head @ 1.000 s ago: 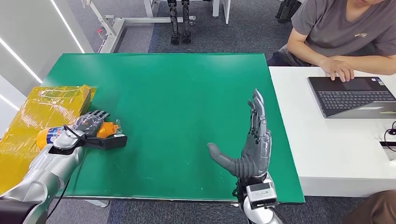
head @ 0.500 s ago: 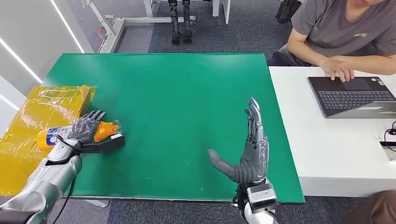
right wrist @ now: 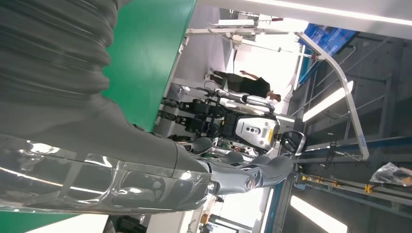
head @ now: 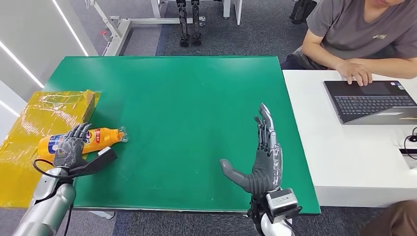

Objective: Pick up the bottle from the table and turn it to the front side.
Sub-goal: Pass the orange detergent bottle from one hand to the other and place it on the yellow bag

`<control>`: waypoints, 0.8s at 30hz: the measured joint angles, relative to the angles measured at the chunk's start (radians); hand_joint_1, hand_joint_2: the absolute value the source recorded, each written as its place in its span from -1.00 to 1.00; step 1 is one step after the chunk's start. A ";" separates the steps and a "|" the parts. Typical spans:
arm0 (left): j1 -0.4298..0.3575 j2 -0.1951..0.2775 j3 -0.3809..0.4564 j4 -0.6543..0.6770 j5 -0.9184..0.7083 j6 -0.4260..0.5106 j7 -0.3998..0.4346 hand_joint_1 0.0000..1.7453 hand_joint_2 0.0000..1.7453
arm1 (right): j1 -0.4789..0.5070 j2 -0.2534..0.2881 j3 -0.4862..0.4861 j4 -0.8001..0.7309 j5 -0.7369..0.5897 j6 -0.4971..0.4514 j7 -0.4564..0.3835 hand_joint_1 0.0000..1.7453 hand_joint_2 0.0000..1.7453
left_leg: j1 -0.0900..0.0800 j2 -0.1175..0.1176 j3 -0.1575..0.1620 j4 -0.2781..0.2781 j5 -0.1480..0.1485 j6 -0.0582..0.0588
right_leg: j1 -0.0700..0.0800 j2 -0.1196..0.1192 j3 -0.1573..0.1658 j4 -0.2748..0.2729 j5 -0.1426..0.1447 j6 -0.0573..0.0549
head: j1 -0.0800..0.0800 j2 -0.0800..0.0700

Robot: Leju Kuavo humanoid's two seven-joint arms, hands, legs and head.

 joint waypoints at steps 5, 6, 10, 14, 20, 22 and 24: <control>0.136 -0.027 0.061 -0.258 0.142 0.023 -0.126 -1.00 1.00 | 0.001 0.000 -0.003 0.001 0.001 0.018 0.000 -1.00 1.00 | 0.000 0.000 0.000 0.000 0.000 0.000 | 0.000 0.000 0.000 -0.001 0.000 0.000 | 0.000 0.000; 0.157 -0.037 0.069 -0.322 0.178 0.018 -0.147 -1.00 1.00 | 0.001 0.000 -0.003 0.002 0.001 0.018 0.000 -1.00 1.00 | 0.000 -0.001 0.000 0.000 0.000 0.000 | 0.000 -0.001 0.000 -0.001 0.000 0.000 | 0.000 0.000; 0.203 -0.072 0.070 -0.547 0.416 -0.016 -0.179 -1.00 1.00 | -0.007 0.000 -0.001 0.011 -0.003 0.014 0.001 -1.00 1.00 | 0.000 -0.002 -0.001 0.000 0.000 0.000 | 0.000 -0.002 0.000 -0.001 0.000 0.000 | 0.000 0.000; 0.205 -0.101 0.032 -0.711 0.710 -0.070 -0.184 -1.00 1.00 | -0.016 0.000 0.007 0.022 -0.012 0.011 0.004 -1.00 1.00 | 0.000 -0.002 0.000 0.000 0.000 0.000 | 0.000 -0.002 0.000 -0.001 0.000 0.000 | 0.000 0.000; 0.204 -0.214 -0.050 -0.859 0.956 -0.224 -0.186 -1.00 1.00 | -0.025 0.000 0.026 0.038 -0.014 -0.015 0.004 -1.00 1.00 | 0.000 -0.002 -0.001 0.001 0.000 0.000 | 0.000 -0.003 0.001 -0.001 0.001 0.001 | 0.000 0.000; 0.207 -0.254 -0.073 -0.885 0.989 -0.240 -0.186 -1.00 1.00 | -0.024 0.000 0.027 0.040 -0.007 -0.037 -0.001 -1.00 1.00 | -0.001 -0.002 -0.001 0.001 0.000 0.001 | 0.000 -0.002 0.001 -0.001 0.001 0.001 | 0.000 0.000; 0.212 -0.295 -0.090 -0.915 1.014 -0.227 -0.186 -1.00 1.00 | -0.024 0.000 0.027 0.038 0.004 -0.066 -0.006 -1.00 1.00 | -0.001 -0.002 -0.001 0.001 0.000 0.001 | 0.000 -0.003 0.001 -0.001 0.001 0.001 | 0.000 0.000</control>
